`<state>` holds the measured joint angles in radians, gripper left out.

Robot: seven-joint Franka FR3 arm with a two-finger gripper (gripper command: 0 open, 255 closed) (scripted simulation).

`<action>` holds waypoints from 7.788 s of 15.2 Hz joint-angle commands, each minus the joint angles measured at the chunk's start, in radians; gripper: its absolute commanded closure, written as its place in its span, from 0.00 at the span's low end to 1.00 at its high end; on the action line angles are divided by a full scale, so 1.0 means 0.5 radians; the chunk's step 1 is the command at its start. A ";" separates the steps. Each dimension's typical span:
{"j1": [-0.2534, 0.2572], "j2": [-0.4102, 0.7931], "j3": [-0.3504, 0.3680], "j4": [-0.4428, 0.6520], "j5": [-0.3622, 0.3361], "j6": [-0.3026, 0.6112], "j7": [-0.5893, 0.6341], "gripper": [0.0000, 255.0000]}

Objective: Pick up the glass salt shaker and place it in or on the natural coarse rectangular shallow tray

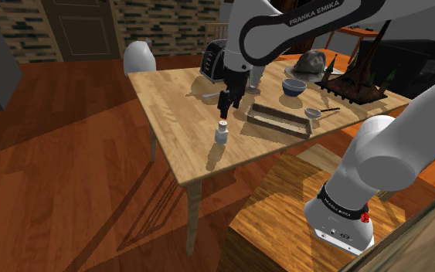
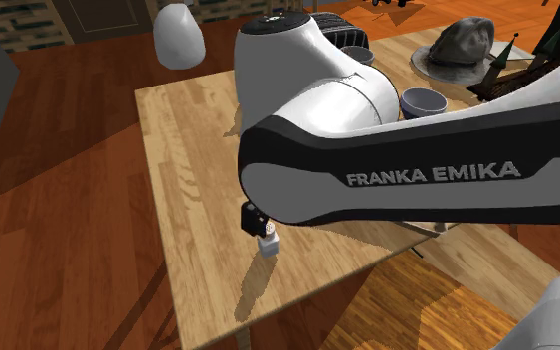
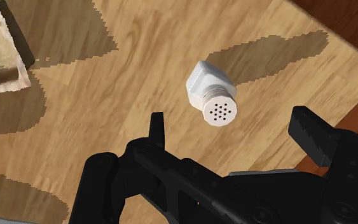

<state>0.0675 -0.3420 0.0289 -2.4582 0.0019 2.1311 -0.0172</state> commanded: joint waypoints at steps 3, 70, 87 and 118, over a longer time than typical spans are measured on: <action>0.010 0.148 0.018 0.010 0.003 0.150 0.021 0.00; -0.385 -0.381 -0.682 0.273 -0.321 -0.604 -0.911 1.00; -0.472 -0.281 -0.933 0.084 -0.422 -0.291 -1.154 1.00; -0.474 -0.292 -0.930 0.090 -0.423 -0.308 -1.153 0.00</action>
<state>-0.1695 -0.4878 -0.4363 -2.4153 -0.2100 1.9801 -0.5936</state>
